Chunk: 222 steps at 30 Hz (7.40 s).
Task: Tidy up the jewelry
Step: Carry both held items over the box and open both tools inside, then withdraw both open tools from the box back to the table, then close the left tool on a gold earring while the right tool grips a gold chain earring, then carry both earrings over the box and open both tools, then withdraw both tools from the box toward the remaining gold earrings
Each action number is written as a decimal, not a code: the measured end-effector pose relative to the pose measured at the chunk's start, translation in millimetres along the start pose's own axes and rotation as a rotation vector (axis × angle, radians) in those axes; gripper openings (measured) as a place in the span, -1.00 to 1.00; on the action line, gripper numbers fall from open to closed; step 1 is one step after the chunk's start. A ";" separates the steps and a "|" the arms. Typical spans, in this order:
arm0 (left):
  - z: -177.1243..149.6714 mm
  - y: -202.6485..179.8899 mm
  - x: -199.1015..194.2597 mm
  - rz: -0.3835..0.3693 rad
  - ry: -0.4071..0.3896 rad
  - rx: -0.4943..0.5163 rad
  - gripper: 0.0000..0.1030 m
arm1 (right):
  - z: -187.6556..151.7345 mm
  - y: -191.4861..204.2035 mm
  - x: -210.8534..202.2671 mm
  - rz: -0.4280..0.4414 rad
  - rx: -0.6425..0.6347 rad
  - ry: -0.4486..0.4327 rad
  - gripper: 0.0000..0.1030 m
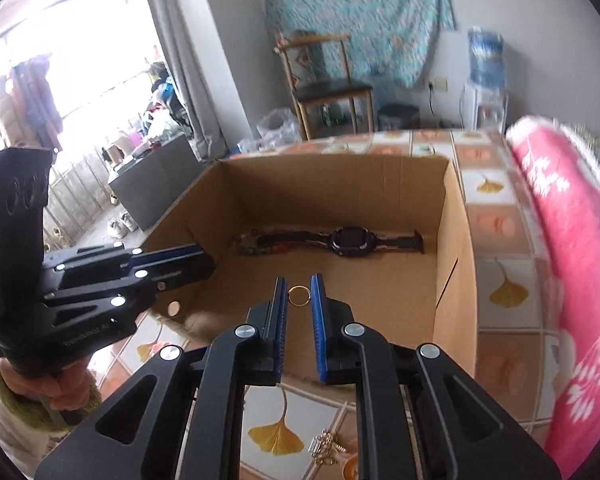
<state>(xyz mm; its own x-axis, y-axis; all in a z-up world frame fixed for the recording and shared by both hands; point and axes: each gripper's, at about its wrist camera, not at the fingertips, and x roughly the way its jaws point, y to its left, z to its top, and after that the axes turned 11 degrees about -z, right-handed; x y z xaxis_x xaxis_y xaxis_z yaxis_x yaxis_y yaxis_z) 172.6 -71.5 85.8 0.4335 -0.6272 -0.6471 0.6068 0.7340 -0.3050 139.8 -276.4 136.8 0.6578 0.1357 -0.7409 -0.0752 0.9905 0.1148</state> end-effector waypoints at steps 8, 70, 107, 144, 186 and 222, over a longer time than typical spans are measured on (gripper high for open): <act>14.3 22.1 36.8 -0.035 0.085 -0.084 -0.79 | 14.6 -15.4 34.4 0.026 0.069 0.053 -0.75; -126.4 -31.3 37.5 0.087 0.129 0.115 -0.39 | -158.5 -33.2 -31.4 0.061 0.212 0.113 -0.19; -151.8 -27.4 22.8 0.115 0.142 0.116 -0.78 | -135.7 -18.2 -8.8 -0.015 0.061 0.147 -0.32; -157.8 -26.0 18.7 0.101 0.114 0.121 -0.78 | -135.9 10.7 14.4 -0.155 -0.150 0.203 -0.76; -16.2 5.1 -23.8 0.076 -0.066 0.030 -0.77 | 3.4 24.5 -16.7 0.029 -0.087 -0.032 -0.76; -38.9 24.1 -109.2 0.096 -0.216 -0.070 0.08 | 48.7 27.2 -45.2 0.050 0.278 -0.141 -0.19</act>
<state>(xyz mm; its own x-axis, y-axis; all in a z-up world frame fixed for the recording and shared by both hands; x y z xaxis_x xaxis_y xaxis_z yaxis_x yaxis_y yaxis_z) 113.9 24.7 121.8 0.6236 -0.5896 -0.5133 0.5120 0.8042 -0.3017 144.6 -256.5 205.6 0.7571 0.1613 -0.6331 0.0846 0.9367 0.3398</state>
